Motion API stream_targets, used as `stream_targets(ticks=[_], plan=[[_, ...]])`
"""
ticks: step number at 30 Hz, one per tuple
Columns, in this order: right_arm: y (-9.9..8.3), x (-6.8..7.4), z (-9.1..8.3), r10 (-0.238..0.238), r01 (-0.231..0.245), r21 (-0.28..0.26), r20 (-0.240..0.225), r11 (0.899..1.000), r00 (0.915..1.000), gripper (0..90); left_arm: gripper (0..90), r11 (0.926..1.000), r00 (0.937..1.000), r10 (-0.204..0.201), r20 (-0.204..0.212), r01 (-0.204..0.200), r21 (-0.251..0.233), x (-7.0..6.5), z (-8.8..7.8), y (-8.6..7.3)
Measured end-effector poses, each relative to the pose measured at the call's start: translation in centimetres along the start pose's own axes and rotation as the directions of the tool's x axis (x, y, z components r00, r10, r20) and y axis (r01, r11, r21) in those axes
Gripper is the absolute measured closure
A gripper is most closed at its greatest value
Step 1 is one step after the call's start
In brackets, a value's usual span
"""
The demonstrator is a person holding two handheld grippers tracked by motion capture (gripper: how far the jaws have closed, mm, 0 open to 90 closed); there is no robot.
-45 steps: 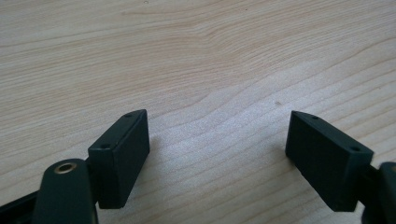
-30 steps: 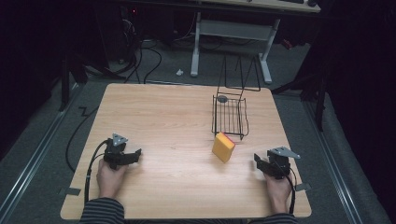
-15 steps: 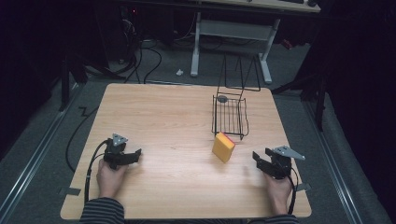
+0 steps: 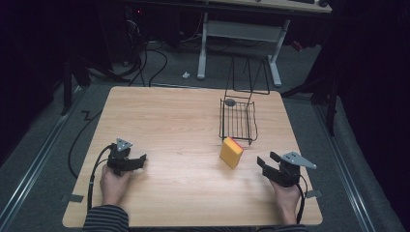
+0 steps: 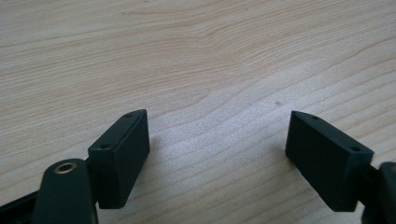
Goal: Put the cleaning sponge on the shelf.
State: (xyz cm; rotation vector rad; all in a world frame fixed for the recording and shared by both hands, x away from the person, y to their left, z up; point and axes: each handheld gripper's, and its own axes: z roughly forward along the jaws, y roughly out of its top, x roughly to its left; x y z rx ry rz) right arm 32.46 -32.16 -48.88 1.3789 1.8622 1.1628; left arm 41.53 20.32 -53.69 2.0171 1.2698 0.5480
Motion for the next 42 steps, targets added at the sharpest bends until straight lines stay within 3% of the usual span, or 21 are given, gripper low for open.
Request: stream_targets(ticks=[7,20,27,35,42], plan=[[0.2,1.1,-0.4,0.01,-0.01,0.001,-0.042,1.0,0.9991,37.7,22.2,1.0,1.0,-0.002,0.0,0.002,-0.001,0.0,0.0,0.0],[0.3,3.6,0.3,-0.049,0.05,0.006,-0.115,0.999,0.9922,37.2,22.2,1.0,1.0,-0.002,0.0,0.002,-0.001,0.0,0.0,0.0],[0.6,4.6,1.0,-0.057,0.059,0.015,-0.144,0.998,0.988,37.0,22.2,1.0,1.0,-0.001,0.0,0.001,-0.001,0.0,0.0,0.0],[0.8,5.6,2.0,-0.095,0.1,0.029,-0.14,0.995,0.9855,36.8,22.2,1.0,1.0,-0.002,0.0,0.002,-0.001,0.0,0.0,0.0],[1.2,5.9,3.2,-0.098,0.106,0.049,-0.148,0.993,0.9841,36.4,22.2,1.0,1.0,-0.002,0.001,0.002,-0.002,0.0,0.0,0.0]])
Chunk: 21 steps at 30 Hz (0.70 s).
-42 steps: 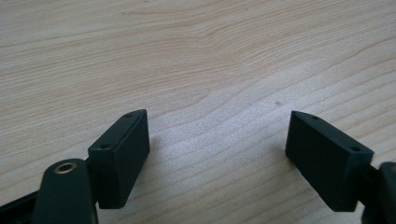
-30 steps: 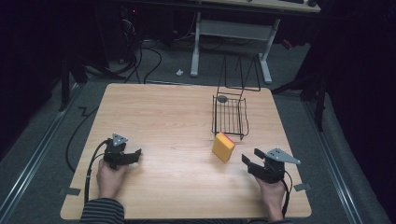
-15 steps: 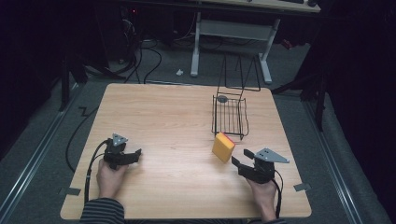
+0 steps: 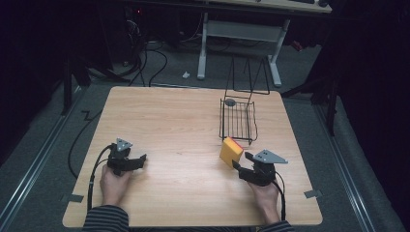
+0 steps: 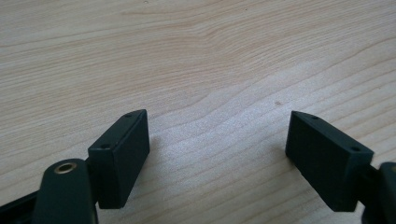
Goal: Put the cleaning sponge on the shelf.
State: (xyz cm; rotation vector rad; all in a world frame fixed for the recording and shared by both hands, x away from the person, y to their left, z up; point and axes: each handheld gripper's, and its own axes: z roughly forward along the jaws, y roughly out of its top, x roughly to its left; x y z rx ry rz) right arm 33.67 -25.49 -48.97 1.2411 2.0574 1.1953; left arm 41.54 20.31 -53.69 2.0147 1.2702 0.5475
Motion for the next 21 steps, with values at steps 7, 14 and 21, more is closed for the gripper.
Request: stream_targets(ticks=[7,14,21], plan=[[0.4,-0.2,1.1,0.012,-0.012,0.005,-0.001,1.0,0.9999,36.1,22.2,1.0,1.0,0.001,0.001,-0.001,0.0,0.0,0.0,0.0],[0.5,-0.1,2.4,0.018,-0.017,0.032,-0.009,0.999,0.9998,35.8,22.2,1.0,1.0,0.001,0.001,-0.001,0.0,0.0,0.0,0.0],[0.4,-0.2,3.6,0.017,-0.016,0.052,-0.015,0.999,0.9997,36.0,22.2,1.0,1.0,0.001,0.001,-0.001,0.0,0.0,0.0,0.0]])
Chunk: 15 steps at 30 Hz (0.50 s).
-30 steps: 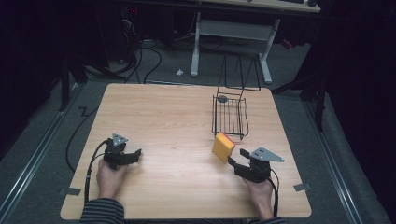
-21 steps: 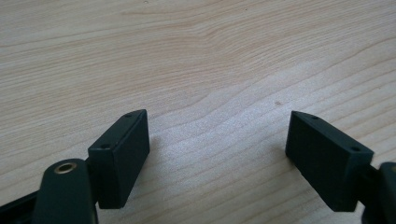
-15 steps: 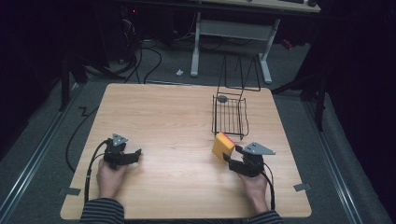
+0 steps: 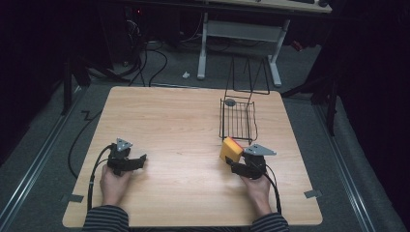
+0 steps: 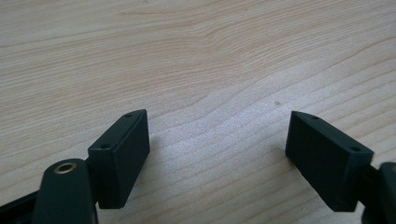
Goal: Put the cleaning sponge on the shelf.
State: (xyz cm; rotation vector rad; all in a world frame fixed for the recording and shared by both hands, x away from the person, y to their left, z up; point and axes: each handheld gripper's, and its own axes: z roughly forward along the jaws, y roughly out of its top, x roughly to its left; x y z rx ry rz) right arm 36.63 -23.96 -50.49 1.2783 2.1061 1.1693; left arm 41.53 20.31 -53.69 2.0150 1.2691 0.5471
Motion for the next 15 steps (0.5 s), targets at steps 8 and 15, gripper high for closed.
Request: stream_targets(ticks=[8,15], plan=[[-0.1,-0.1,1.2,0.003,-0.003,0.009,-0.001,1.0,1.0,38.5,22.2,1.0,1.0,0.0,0.0,0.0,0.0,0.0,0.0,0.0],[-0.2,-0.1,1.5,-0.006,0.006,0.011,0.017,1.0,0.9998,44.7,22.2,1.0,1.0,0.0,0.0,0.0,0.0,0.0,0.0,0.0]])
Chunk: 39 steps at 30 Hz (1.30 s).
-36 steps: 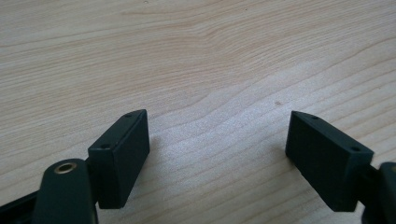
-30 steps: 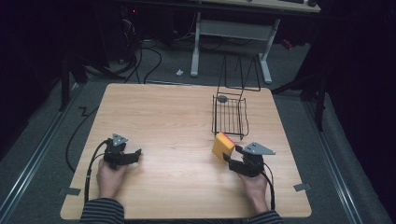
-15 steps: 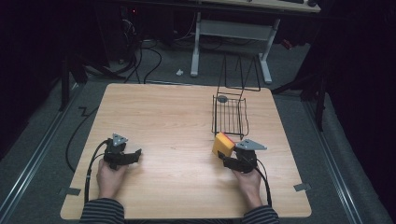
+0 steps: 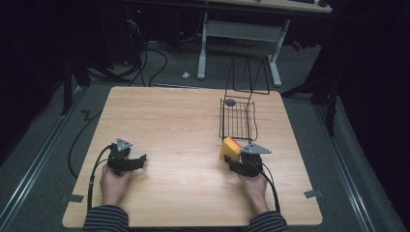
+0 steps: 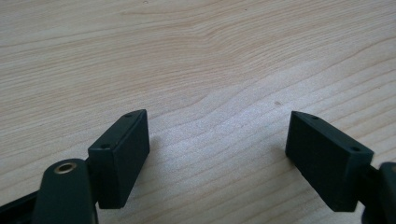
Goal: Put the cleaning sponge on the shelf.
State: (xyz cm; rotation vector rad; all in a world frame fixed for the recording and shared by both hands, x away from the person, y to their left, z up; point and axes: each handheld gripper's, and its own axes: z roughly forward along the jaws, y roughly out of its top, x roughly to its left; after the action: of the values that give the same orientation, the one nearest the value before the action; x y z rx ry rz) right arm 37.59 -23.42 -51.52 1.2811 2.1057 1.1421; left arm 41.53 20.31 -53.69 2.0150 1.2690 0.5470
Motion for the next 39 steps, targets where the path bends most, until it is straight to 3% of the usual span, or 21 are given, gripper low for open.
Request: stream_targets(ticks=[6,16,30,39], plan=[[-0.1,0.2,0.2,-0.022,0.022,0.01,0.004,1.0,0.9997,50.6,22.2,1.0,1.0,0.0,0.0,0.0,0.0,0.0,0.0,0.0],[-0.3,0.2,-0.4,-0.034,0.034,-0.03,0.014,0.999,0.9993,60.0,22.2,1.0,1.0,0.0,0.0,0.0,0.0,0.0,0.0,0.0],[-0.1,0.4,-1.4,-0.054,0.055,-0.061,0.018,0.997,0.9984,60.6,22.2,1.0,1.0,0.001,0.001,-0.001,0.0,0.0,0.0,0.0],[-0.1,0.1,-3.1,-0.03,0.028,-0.07,-0.028,0.997,0.9991,60.6,22.2,1.0,1.0,0.001,0.001,-0.001,0.0,0.0,0.0,0.0]])
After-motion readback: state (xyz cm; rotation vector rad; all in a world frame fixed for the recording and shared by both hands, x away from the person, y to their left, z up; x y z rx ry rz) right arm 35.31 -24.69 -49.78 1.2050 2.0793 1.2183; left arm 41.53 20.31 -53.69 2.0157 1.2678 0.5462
